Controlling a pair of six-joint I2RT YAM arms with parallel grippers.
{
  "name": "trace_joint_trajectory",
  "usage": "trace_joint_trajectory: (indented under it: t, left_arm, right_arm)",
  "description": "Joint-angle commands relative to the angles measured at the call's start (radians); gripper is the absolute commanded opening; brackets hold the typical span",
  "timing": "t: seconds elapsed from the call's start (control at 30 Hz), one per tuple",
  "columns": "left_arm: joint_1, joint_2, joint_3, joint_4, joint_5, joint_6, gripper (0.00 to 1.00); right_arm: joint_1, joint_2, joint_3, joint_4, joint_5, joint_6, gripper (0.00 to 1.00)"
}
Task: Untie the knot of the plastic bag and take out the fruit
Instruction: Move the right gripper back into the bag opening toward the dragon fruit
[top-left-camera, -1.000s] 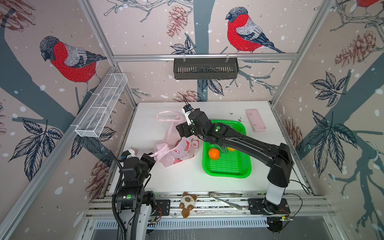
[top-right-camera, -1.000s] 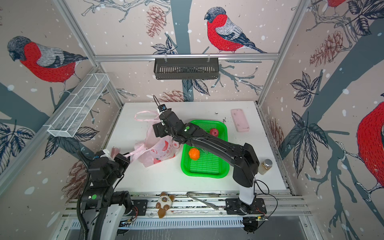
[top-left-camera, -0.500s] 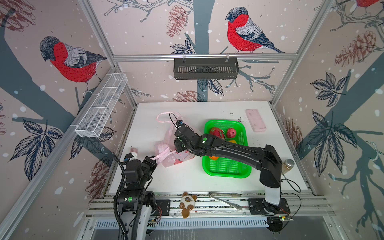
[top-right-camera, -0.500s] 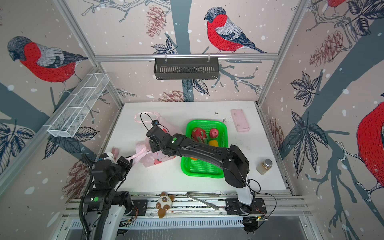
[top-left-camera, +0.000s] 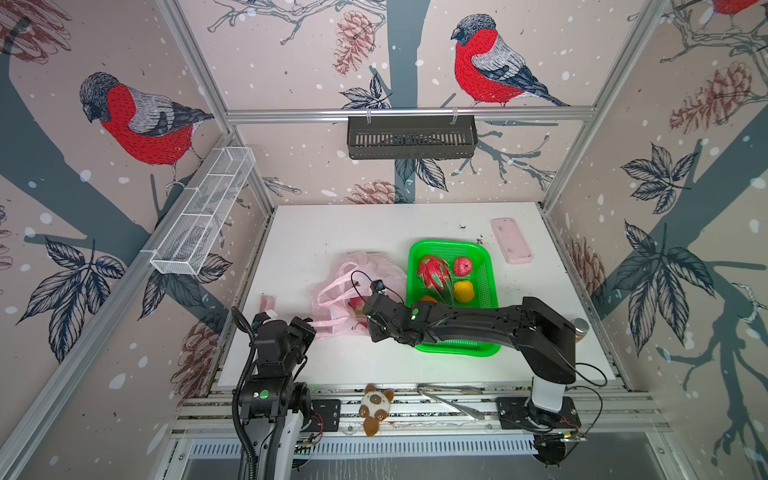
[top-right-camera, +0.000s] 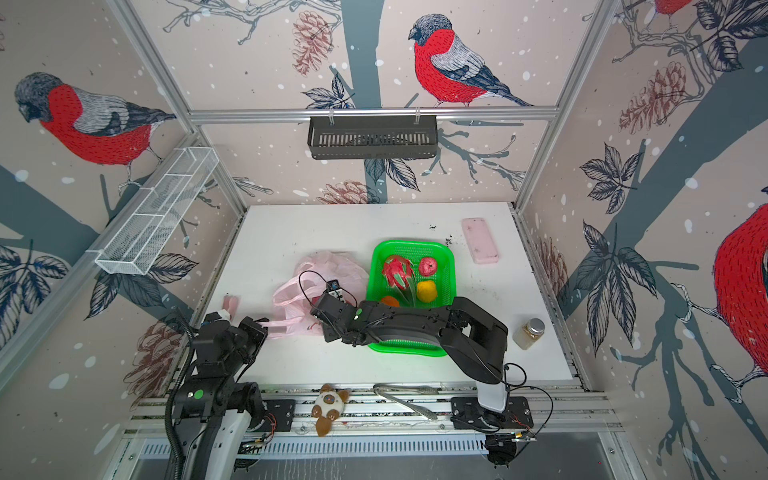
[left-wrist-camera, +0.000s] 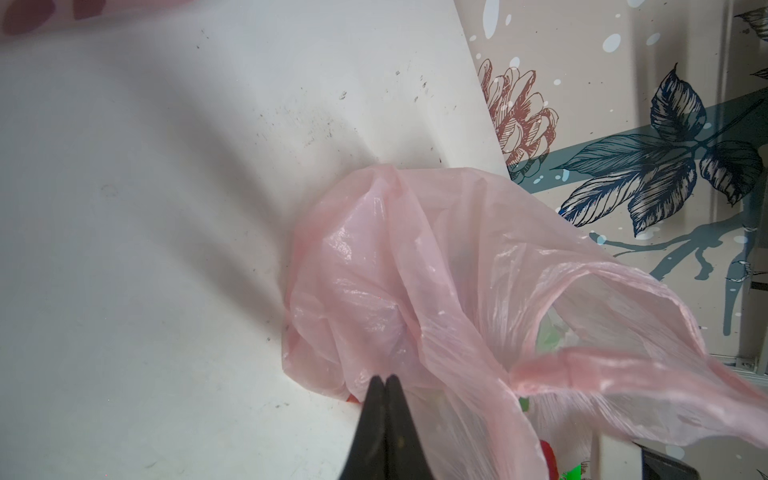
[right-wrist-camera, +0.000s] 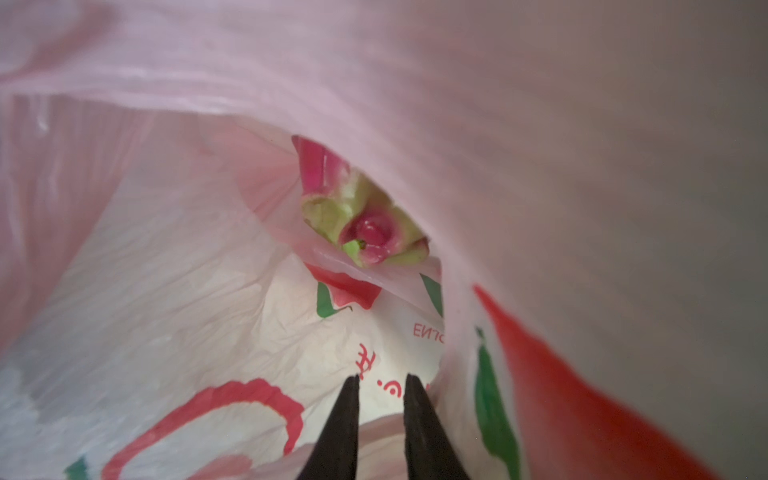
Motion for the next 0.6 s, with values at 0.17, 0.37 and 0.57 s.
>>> trace_joint_trajectory:
  t: [0.17, 0.37, 0.57]
  left_arm:
    - [-0.004, 0.002, 0.022, -0.044, 0.01, -0.004, 0.0]
    - [-0.015, -0.007, 0.006, -0.049, 0.016, 0.001, 0.0]
    - [-0.029, -0.011, -0.005, -0.041, 0.021, 0.001, 0.0]
  right_arm:
    - [-0.002, -0.002, 0.079, -0.032, 0.116, -0.001, 0.3]
    - [0.006, -0.008, 0.116, -0.04, 0.15, 0.009, 0.35]
    - [0.002, 0.049, 0.206, -0.075, 0.168, 0.011, 0.38]
